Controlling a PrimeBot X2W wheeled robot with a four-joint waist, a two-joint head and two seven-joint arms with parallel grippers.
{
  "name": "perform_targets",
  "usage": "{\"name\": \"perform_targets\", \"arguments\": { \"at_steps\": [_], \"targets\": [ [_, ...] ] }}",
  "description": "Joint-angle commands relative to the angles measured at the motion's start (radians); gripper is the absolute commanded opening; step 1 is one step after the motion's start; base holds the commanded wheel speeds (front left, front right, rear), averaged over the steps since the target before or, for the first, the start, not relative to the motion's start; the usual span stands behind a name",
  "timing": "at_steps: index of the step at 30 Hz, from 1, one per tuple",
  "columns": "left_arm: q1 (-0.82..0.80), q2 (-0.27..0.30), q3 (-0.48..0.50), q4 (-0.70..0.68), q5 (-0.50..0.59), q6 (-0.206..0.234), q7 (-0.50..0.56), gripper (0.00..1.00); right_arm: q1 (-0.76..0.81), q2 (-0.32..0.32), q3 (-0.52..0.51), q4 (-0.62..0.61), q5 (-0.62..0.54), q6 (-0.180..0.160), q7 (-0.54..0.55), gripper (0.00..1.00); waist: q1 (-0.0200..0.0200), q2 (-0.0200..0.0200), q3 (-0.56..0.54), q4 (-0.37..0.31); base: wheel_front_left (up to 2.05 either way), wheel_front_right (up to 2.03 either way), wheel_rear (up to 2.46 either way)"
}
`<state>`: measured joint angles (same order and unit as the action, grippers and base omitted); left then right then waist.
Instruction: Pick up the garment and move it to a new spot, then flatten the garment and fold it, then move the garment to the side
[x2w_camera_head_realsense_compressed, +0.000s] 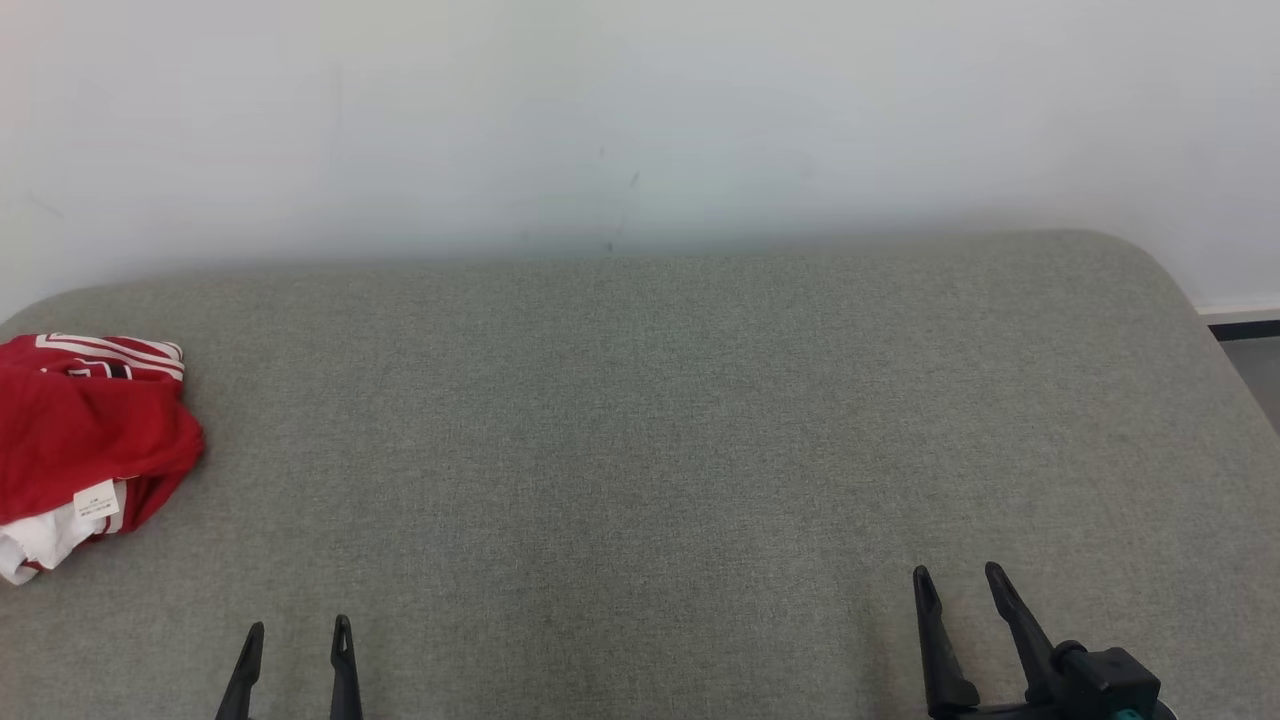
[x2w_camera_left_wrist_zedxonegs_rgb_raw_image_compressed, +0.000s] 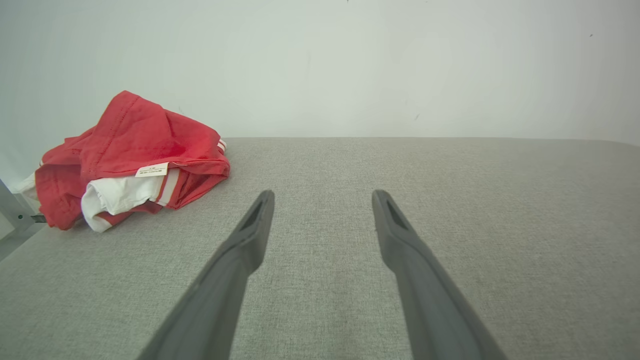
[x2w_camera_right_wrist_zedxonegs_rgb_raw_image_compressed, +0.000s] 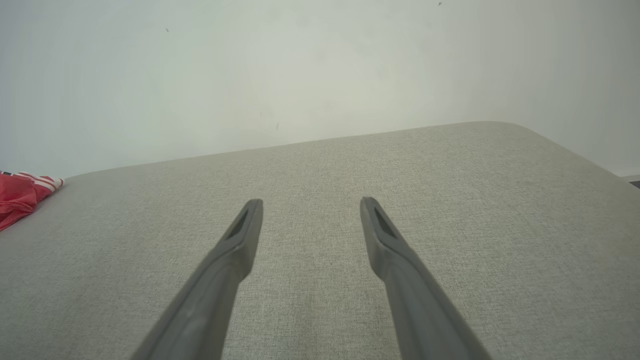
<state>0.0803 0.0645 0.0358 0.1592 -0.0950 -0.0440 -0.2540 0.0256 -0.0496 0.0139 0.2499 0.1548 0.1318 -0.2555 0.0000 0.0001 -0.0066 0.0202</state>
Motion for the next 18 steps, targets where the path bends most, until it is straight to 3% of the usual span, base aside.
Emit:
{"name": "perform_targets", "arguments": {
  "at_steps": [1, 18],
  "targets": [
    [0.007, -0.005, 0.006, 0.003, 0.024, -0.005, -0.010, 1.00, 0.011, -0.001, -0.007, 0.005, -0.012, -0.002, -0.008, 1.00, 0.0000, -0.0001, 0.000, 0.000, 0.00, 0.00, 0.00],
    [0.002, -0.014, 0.033, 0.022, 0.038, -0.032, -0.012, 1.00, 0.013, -0.001, -0.014, 0.010, -0.011, -0.002, -0.009, 1.00, 0.0000, -0.0001, 0.003, 0.004, 0.00, 0.00, 0.00]
  ]
}}
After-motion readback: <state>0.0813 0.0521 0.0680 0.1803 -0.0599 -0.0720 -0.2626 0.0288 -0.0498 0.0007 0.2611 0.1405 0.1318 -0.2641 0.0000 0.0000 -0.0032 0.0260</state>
